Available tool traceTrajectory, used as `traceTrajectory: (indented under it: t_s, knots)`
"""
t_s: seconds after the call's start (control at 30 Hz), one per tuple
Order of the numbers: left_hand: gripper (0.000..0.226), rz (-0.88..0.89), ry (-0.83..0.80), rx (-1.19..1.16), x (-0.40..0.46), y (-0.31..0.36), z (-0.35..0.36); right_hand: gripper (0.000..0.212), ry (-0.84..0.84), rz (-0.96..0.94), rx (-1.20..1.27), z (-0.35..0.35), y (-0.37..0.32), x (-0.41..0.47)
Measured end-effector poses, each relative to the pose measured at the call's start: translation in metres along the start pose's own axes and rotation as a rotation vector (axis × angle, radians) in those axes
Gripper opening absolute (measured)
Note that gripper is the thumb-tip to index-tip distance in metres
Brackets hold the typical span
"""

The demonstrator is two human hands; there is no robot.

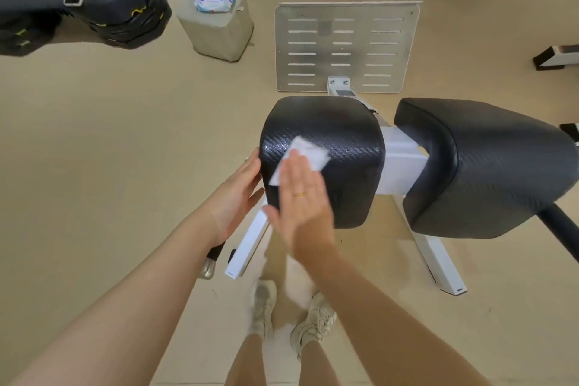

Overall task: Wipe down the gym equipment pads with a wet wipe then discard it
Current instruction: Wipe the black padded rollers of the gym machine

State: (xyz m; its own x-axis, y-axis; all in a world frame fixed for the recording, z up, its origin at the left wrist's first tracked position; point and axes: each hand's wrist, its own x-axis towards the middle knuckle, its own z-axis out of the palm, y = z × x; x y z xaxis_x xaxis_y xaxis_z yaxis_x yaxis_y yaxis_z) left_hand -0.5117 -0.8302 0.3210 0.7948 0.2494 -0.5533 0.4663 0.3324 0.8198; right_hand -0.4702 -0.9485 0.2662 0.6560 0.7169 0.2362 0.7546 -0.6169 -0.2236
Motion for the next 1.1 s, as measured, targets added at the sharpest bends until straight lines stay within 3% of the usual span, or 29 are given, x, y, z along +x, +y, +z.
traceTrajectory:
  t_s: [0.1,0.2,0.33,0.43,0.6,0.77,1.0,1.1]
  knots:
    - [0.045,-0.008,0.001,0.068,0.005,-0.005,-0.009,0.069,-0.038,-0.070,-0.018,0.014,-0.022,-0.007]
    - [0.072,-0.069,-0.004,0.214,0.008,-0.011,-0.010,0.066,0.052,-0.031,-0.001,0.013,0.005,-0.011]
    - [0.047,-0.037,-0.019,0.173,0.008,-0.008,-0.008,0.063,0.117,0.271,-0.118,-0.002,0.052,-0.030]
    - [0.040,0.013,0.012,-0.087,0.006,-0.007,-0.010,0.066,0.160,0.403,-0.088,-0.004,0.062,-0.039]
    - [0.036,0.126,-0.016,-0.092,0.005,-0.023,0.001,0.079,0.155,0.296,0.028,0.018,0.008,-0.014]
    - [0.039,0.080,-0.036,-0.020,0.007,-0.028,-0.012,0.071,0.120,0.086,-0.027,0.037,-0.017,-0.015]
    - [0.039,0.101,-0.024,-0.042,0.009,-0.032,-0.006,0.071,0.113,0.433,-0.234,0.002,0.062,-0.045]
    - [0.040,0.153,0.014,-0.085,0.009,-0.037,0.007,0.069,0.164,0.387,-0.135,0.011,0.058,-0.042]
